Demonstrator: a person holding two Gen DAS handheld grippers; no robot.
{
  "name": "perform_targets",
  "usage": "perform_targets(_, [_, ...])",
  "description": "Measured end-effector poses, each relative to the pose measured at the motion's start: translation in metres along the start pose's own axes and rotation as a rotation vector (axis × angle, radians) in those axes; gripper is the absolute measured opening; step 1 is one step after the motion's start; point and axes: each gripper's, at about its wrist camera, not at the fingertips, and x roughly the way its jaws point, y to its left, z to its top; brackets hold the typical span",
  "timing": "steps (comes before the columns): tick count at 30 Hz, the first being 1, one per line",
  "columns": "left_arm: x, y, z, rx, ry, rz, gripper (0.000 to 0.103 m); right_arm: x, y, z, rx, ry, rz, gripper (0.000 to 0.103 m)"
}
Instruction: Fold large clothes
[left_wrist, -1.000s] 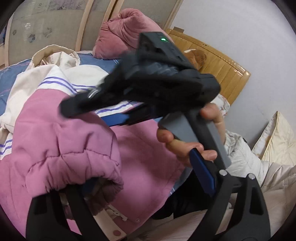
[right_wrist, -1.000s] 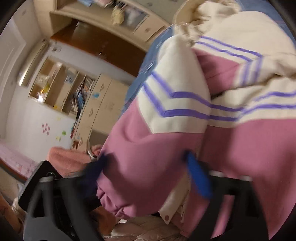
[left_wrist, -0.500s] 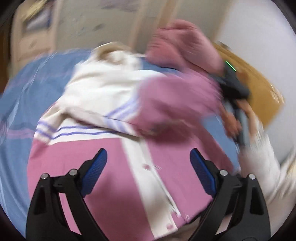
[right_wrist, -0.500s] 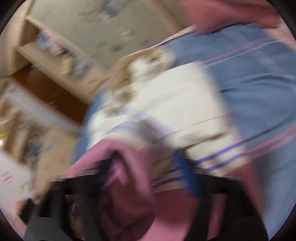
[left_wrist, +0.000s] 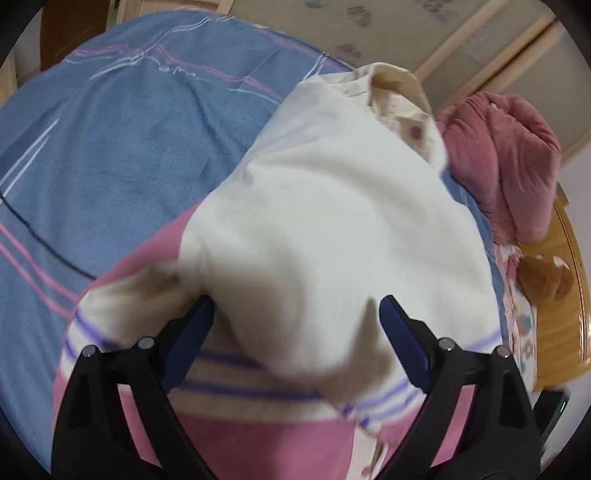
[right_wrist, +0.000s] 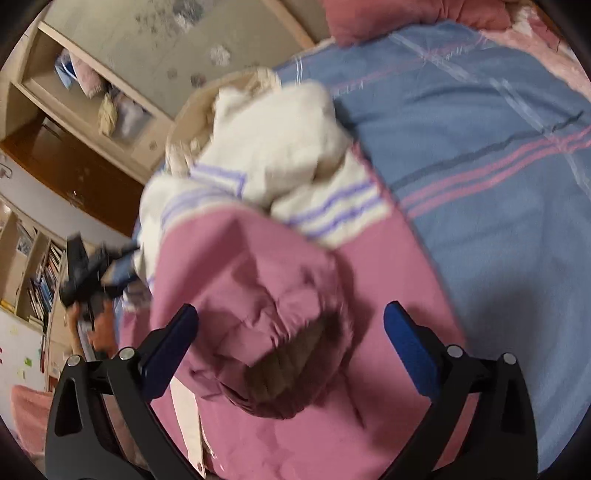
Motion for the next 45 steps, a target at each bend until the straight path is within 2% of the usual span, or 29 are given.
perform_targets(1, [0.001,-0.002,0.001,-0.005,-0.001,0.000,0.091,0.007,0.001,-0.004,0.009,0.028,0.025,0.097])
perform_targets(2, [0.002,-0.001,0.004,-0.014,-0.007,0.007,0.079,0.013,0.002,-0.006,0.008,0.052,0.039,0.090])
perform_targets(3, [0.001,0.000,0.007,-0.020,-0.013,0.027,0.059,0.020,0.009,-0.006,-0.007,0.075,0.037,0.072])
perform_targets(4, [-0.001,0.002,0.009,-0.021,-0.022,0.043,0.051,0.023,0.018,-0.004,-0.034,0.081,0.004,0.045])
perform_targets(6, [-0.013,0.019,0.019,-0.069,-0.057,0.006,0.030,0.028,0.034,0.004,-0.074,0.096,-0.012,0.020])
perform_targets(8, [-0.022,0.038,0.024,-0.133,-0.085,-0.027,0.023,0.033,0.053,0.017,-0.111,0.095,0.007,0.016])
perform_targets(11, [-0.034,0.067,0.036,-0.210,-0.157,-0.033,0.020,0.042,0.103,0.045,-0.258,0.016,-0.042,0.014])
perform_targets(15, [-0.041,0.104,0.039,-0.326,-0.215,-0.082,0.016,0.053,0.159,0.090,-0.369,-0.092,-0.046,0.014])
perform_targets(18, [-0.040,0.124,0.036,-0.411,-0.266,-0.107,0.016,0.072,0.195,0.134,-0.454,-0.151,-0.092,0.014])
perform_targets(20, [-0.035,0.131,0.034,-0.450,-0.286,-0.107,0.017,0.089,0.194,0.157,-0.448,-0.133,-0.112,0.014])
perform_targets(21, [-0.032,0.132,0.034,-0.456,-0.288,-0.092,0.018,0.106,0.187,0.170,-0.413,-0.091,-0.121,0.014])
perform_targets(22, [-0.030,0.131,0.035,-0.452,-0.294,-0.044,0.021,0.123,0.174,0.180,-0.361,-0.041,-0.131,0.014])
perform_targets(23, [-0.035,0.134,0.033,-0.441,-0.317,0.049,0.021,0.136,0.163,0.183,-0.330,-0.007,-0.153,0.015])
perform_targets(24, [-0.038,0.133,0.034,-0.422,-0.345,0.175,0.027,0.150,0.145,0.182,-0.292,0.026,-0.207,0.019])
perform_targets(25, [-0.039,0.132,0.035,-0.408,-0.347,0.228,0.033,0.160,0.133,0.179,-0.279,0.040,-0.248,0.030])
perform_targets(26, [-0.038,0.134,0.035,-0.398,-0.322,0.216,0.037,0.167,0.117,0.174,-0.275,0.042,-0.250,0.039])
perform_targets(27, [-0.040,0.135,0.034,-0.399,-0.303,0.167,0.037,0.164,0.107,0.168,-0.265,0.029,-0.228,0.061])
perform_targets(28, [-0.045,0.131,0.033,-0.391,-0.300,0.149,0.037,0.159,0.097,0.165,-0.246,0.006,-0.202,0.077])
perform_targets(29, [-0.052,0.126,0.032,-0.366,-0.311,0.162,0.037,0.152,0.089,0.163,-0.228,-0.017,-0.181,0.080])
perform_targets(31, [-0.073,0.101,0.032,-0.261,-0.349,0.213,0.038,0.127,0.079,0.164,-0.203,-0.061,-0.124,0.081])
perform_targets(32, [-0.080,0.088,0.033,-0.221,-0.362,0.217,0.038,0.107,0.077,0.165,-0.189,-0.124,-0.104,0.081])
perform_targets(34, [-0.093,0.065,0.038,-0.144,-0.371,0.183,0.035,0.084,0.087,0.169,-0.194,-0.212,-0.071,0.062])
perform_targets(36, [-0.095,0.024,0.049,-0.045,-0.346,0.134,0.031,0.074,0.103,0.172,-0.213,-0.220,-0.003,0.059])
perform_targets(38, [-0.084,-0.011,0.056,0.054,-0.307,0.106,0.031,0.080,0.123,0.173,-0.258,-0.187,0.038,0.058])
perform_targets(40, [-0.056,-0.042,0.066,0.152,-0.234,0.108,0.031,0.103,0.147,0.167,-0.340,-0.119,0.007,0.058])
perform_targets(41, [-0.043,-0.046,0.069,0.161,-0.203,0.120,0.030,0.117,0.152,0.166,-0.369,-0.090,-0.024,0.057])
perform_targets(43, [-0.001,-0.045,0.082,0.145,-0.111,0.177,0.024,0.152,0.155,0.163,-0.396,-0.028,-0.107,0.046])
perform_targets(45, [0.022,-0.030,0.089,0.119,-0.077,0.237,0.009,0.178,0.145,0.167,-0.360,-0.008,-0.167,0.044])
